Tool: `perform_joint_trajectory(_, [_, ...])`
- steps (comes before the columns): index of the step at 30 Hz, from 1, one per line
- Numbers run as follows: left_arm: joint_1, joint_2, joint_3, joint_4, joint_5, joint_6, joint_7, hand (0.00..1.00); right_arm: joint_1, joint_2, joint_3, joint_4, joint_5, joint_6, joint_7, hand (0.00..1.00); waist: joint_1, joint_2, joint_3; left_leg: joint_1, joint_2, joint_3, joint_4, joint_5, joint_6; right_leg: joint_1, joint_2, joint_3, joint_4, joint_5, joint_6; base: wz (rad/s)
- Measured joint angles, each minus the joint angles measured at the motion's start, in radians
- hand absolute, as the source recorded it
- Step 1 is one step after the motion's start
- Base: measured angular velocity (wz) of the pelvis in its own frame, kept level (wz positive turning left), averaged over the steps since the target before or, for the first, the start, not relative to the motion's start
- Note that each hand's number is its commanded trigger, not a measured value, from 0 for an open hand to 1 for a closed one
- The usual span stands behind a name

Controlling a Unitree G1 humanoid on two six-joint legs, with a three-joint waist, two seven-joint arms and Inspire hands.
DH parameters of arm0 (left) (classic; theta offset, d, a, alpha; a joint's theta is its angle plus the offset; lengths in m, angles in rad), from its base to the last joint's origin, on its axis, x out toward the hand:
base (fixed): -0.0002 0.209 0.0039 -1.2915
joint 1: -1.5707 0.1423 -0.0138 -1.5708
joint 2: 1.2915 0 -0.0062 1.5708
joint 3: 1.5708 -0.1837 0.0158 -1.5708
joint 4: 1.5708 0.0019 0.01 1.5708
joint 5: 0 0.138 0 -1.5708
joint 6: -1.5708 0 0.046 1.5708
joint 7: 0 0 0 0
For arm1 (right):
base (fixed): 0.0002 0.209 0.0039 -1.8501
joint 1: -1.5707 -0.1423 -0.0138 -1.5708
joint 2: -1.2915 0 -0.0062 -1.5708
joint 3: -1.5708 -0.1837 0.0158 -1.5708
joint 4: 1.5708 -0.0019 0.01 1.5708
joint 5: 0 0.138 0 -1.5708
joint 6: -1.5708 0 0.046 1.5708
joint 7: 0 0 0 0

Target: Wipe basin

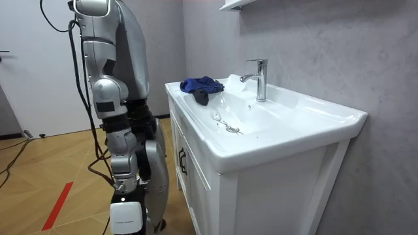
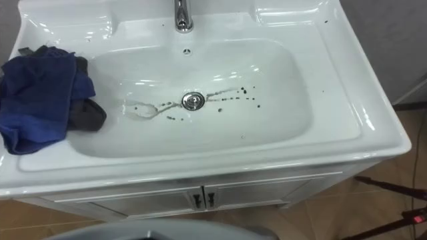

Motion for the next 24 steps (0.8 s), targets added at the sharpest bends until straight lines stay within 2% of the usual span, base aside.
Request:
perform_joint_trajectory(9, [-0.001, 0.001, -0.027, 0.000, 0.009, 0.020, -0.029, 0.00, -0.003, 0.001, 0.021, 0.003, -0.057, 0.020, 0.049, 0.00, -0.002, 0.000, -0.0004, -0.006, 0.000, -0.001, 0.002, 0.000, 0.000, -0.006, 0.000, -0.001, 0.002, 0.000, 0.000, 0.00])
perform_joint_trajectory(16, [0.000, 0.000, -0.027, -0.004, 0.008, 0.022, -0.036, 0.00, -0.021, 0.006, 0.033, -0.004, -0.056, 0.020, 0.054, 0.00, 0.001, 0.001, -0.0007, -0.011, 0.000, -0.002, 0.008, 0.000, 0.000, -0.009, 0.000, 0.000, 0.002, 0.000, 0.000, 0.00])
perform_joint_trajectory(21, [0.001, 0.000, -0.025, -0.018, 0.005, 0.021, -0.017, 0.00, -0.032, 0.008, 0.048, -0.006, -0.058, 0.019, 0.054, 0.00, 0.002, -0.006, -0.0007, -0.014, 0.000, -0.003, 0.008, 0.000, 0.000, -0.010, -0.001, -0.003, 0.001, 0.000, 0.000, 0.00])
perform_joint_trajectory(24, [0.000, 0.001, 0.005, -0.023, -0.013, 0.021, 0.002, 0.00, -0.033, 0.008, 0.047, -0.011, -0.060, 0.020, 0.054, 0.00, 0.007, -0.016, -0.0016, -0.016, 0.000, -0.004, 0.009, 0.000, 0.000, -0.010, -0.001, -0.002, 0.001, 0.000, 0.000, 0.00])
